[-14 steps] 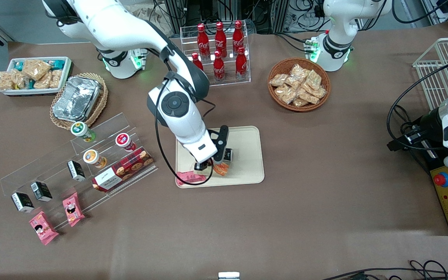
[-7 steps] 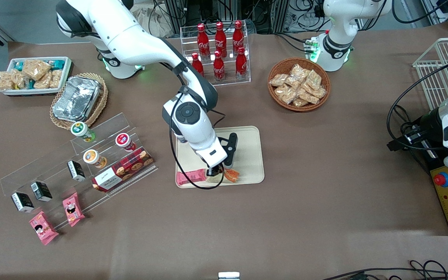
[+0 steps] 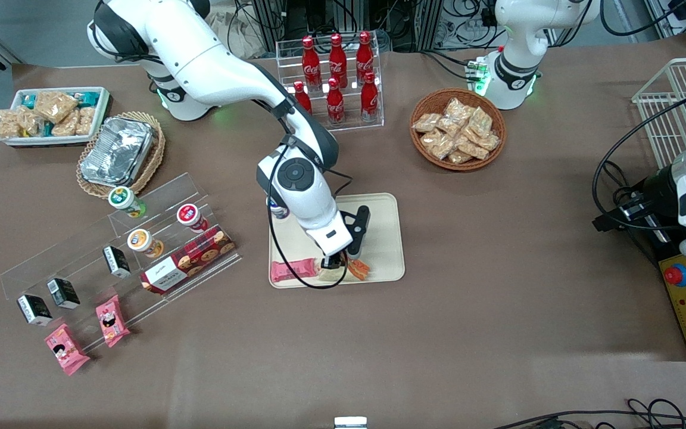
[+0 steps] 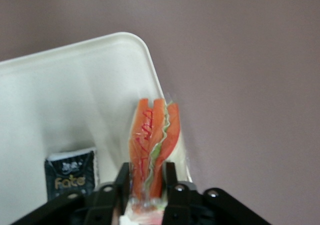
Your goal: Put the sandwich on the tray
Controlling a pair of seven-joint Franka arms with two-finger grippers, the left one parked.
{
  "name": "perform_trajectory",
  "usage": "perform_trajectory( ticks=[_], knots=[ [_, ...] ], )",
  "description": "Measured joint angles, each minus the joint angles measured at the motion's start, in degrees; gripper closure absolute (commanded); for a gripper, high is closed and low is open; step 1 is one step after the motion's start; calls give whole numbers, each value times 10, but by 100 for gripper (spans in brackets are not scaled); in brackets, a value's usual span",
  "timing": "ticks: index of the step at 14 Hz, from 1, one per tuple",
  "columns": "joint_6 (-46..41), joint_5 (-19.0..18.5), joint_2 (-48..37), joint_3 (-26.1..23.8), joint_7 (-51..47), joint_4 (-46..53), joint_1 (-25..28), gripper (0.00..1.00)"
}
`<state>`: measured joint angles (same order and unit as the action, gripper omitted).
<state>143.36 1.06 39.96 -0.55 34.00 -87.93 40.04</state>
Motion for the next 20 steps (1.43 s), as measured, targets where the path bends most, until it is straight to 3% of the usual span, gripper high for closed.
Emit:
perform_trajectory(
  ticks=[1,2,6,9,11,20],
  knots=[
    [0,0,0,0,-6,1,4,3],
    [0,0,0,0,-11,2,6,1],
    [-24,2,-16,3,-15,16,-8,1],
    [-103,39,-59,8,-24,22,-39,1],
    [-176,58,-99,10,-40,25,-72,1],
    [-434,62,-250,14,-104,28,-258,1]
  ],
)
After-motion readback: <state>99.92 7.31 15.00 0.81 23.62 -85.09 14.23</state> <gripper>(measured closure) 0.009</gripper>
